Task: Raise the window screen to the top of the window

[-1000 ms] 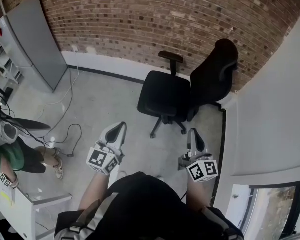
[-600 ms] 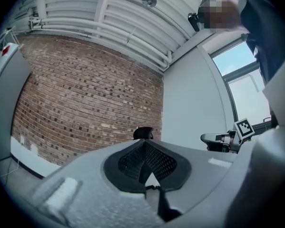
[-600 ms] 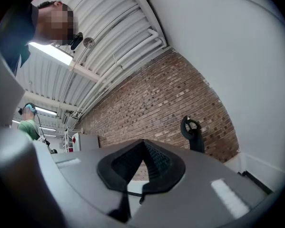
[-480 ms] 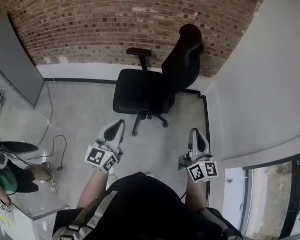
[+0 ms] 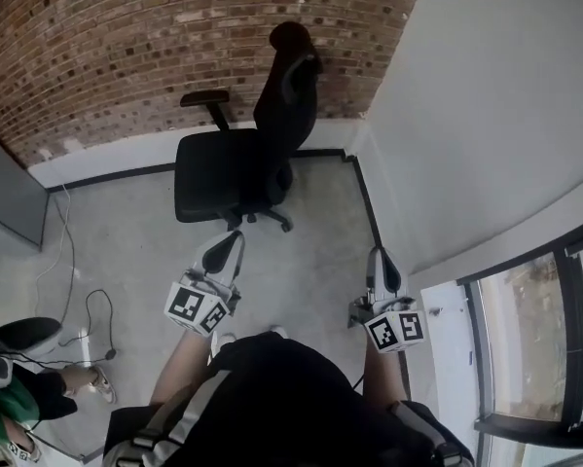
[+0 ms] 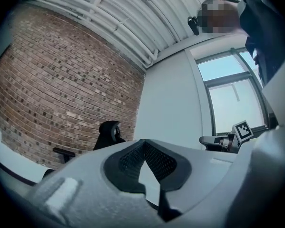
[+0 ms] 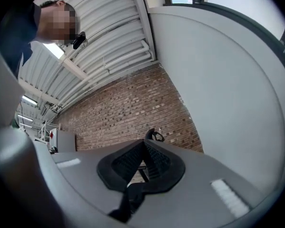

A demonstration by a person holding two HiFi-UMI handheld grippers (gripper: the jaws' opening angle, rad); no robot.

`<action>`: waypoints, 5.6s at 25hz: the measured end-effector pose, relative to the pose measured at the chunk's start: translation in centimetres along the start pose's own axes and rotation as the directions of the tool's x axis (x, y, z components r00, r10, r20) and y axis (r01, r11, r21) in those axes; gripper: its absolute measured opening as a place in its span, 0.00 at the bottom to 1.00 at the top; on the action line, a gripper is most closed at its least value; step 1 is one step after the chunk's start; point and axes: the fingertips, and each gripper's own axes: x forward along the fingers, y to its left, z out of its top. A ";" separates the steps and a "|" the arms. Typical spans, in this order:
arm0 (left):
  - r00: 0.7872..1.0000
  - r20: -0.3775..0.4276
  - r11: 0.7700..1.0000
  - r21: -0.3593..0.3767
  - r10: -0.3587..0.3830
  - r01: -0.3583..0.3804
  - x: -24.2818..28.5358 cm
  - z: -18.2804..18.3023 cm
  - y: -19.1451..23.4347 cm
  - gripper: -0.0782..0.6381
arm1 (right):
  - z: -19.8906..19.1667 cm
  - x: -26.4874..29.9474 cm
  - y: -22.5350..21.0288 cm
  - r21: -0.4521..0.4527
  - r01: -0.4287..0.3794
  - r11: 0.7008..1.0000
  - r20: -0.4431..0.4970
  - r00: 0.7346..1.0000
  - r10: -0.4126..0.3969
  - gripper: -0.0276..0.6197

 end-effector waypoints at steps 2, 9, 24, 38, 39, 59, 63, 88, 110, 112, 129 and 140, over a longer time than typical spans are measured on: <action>0.998 -0.012 0.998 0.001 -0.055 0.055 0.8 -0.8 -1.0 0.11 | 0.1 -1.4 -0.7 -0.001 0.041 0.999 0.006 0.999 -0.041 0.05; 0.967 -0.056 0.969 -0.004 -0.247 0.247 4.5 -0.7 -4.2 0.11 | 1.6 -5.9 -1.2 -0.014 0.204 0.979 0.062 0.977 -0.202 0.05; 0.826 -0.064 0.827 -0.114 -0.559 0.551 6.6 -0.9 -10.8 0.11 | 4.1 -17.1 2.2 -0.006 0.557 0.830 0.199 0.814 -0.545 0.05; 0.653 -0.085 0.655 -0.200 -0.752 0.729 3.1 -3.8 -21.2 0.11 | 4.4 -32.9 6.9 -0.042 0.809 0.586 0.255 0.576 -0.777 0.05; 0.643 -0.081 0.644 -0.199 -0.762 0.739 2.8 -3.7 -22.4 0.11 | 4.5 -34.2 6.8 -0.047 0.820 0.571 0.259 0.562 -0.785 0.05; 0.416 0.011 0.404 -0.219 -0.909 0.888 -3.0 -3.4 -50.7 0.11 | 11.3 -60.9 4.3 0.022 0.927 0.375 0.421 0.332 -0.844 0.05; 0.320 0.070 0.295 -0.247 -0.945 0.923 -5.5 -3.4 -55.8 0.11 | 10.9 -66.7 5.2 0.056 0.949 0.310 0.421 0.259 -0.869 0.05; 0.021 0.161 -0.026 -0.280 -0.987 0.960 -2.1 -5.3 -74.1 0.18 | 15.3 -73.5 -3.9 0.051 0.985 0.163 0.431 0.126 -0.894 0.05; 0.136 0.037 0.120 -0.277 -0.990 0.953 14.7 -11.3 -78.2 0.12 | 19.9 -67.7 -20.3 -0.005 0.982 0.187 0.396 0.173 -0.901 0.05; 0.134 0.028 0.121 -0.281 -0.991 0.952 15.1 -11.8 -78.8 0.12 | 19.8 -68.3 -21.2 -0.001 0.984 0.180 0.385 0.166 -0.908 0.05; 0.294 0.004 0.289 -0.184 -0.956 0.940 21.3 -13.2 -88.7 0.11 | 26.0 -74.3 -36.1 -0.082 0.940 0.331 0.394 0.335 -0.856 0.05; 0.306 -0.027 0.308 -0.097 -0.951 0.946 22.4 -14.3 -97.4 0.11 | 29.0 -79.3 -42.2 -0.213 0.911 0.354 0.312 0.407 -0.859 0.05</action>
